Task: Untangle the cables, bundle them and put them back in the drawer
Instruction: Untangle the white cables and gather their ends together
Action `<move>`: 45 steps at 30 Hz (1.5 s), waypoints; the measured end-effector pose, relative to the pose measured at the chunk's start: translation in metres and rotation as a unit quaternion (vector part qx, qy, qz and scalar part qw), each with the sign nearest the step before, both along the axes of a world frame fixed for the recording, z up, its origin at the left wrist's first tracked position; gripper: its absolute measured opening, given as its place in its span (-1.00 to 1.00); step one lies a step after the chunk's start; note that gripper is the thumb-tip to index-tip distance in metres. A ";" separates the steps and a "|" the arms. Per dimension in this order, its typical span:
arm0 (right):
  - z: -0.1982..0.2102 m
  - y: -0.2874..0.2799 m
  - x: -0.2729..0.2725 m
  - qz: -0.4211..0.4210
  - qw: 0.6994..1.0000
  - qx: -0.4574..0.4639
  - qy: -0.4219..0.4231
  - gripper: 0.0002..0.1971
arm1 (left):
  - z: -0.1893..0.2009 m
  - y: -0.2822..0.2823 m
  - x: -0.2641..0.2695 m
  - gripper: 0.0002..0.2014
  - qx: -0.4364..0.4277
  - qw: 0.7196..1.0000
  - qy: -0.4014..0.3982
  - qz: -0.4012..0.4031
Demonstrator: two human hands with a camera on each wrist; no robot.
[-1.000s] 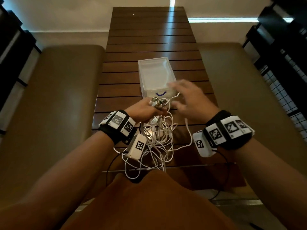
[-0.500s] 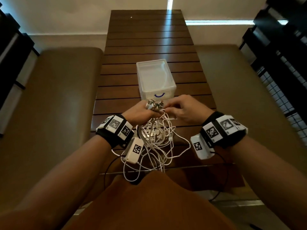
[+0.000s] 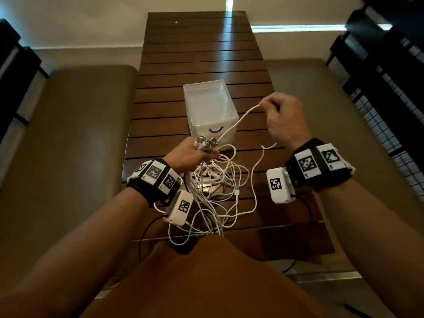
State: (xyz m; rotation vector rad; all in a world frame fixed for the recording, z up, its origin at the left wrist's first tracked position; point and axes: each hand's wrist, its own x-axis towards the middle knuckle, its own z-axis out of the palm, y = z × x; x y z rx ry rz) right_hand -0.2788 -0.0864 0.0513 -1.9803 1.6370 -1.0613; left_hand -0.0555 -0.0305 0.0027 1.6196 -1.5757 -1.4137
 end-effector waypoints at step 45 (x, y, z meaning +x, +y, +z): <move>-0.147 0.139 -0.107 -0.078 0.833 0.396 0.378 -0.74 | 0.044 -0.009 -0.074 -0.67 -0.028 0.976 0.214 -0.007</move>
